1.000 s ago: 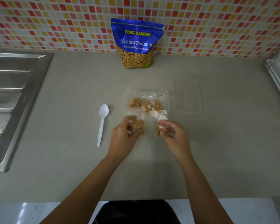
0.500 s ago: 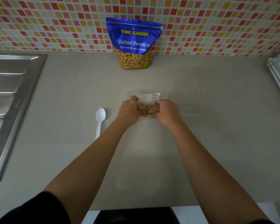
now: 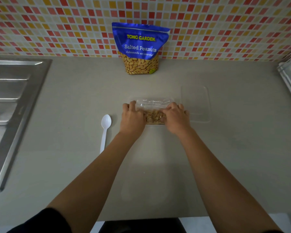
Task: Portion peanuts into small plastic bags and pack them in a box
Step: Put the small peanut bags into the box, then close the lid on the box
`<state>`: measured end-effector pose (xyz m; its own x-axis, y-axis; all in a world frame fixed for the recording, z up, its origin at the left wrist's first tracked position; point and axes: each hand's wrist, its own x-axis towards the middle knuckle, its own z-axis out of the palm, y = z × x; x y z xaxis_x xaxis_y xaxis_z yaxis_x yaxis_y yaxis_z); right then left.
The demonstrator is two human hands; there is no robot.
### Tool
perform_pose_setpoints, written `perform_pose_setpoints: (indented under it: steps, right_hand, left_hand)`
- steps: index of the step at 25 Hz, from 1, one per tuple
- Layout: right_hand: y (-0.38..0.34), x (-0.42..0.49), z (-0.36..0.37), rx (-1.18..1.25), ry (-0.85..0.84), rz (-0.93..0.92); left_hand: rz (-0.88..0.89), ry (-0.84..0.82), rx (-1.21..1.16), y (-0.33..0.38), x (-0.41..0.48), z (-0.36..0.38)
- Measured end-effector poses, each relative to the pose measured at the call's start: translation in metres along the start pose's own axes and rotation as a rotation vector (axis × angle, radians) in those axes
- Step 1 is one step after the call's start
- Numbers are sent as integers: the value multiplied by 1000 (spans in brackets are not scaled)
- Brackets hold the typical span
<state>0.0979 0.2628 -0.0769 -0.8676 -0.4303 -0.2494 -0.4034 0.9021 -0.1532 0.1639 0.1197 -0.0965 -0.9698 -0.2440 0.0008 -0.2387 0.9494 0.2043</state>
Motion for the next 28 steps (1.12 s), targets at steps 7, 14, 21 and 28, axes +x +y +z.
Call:
perform_pose_setpoints:
  steps: [7,14,21,28]
  right_hand:
    - [9,0,3,318,52,19]
    - [73,-13,0,555,420,473]
    - [109,-17,19,540,332,441]
    - [120,-11,22,536,322,432]
  left_hand:
    - [23,32,-25,-6,-5,1]
    - [156,62,-334,54,37,-35]
    - [168,-341,-202,127,125,0]
    - [23,-441,-122,148,163,24]
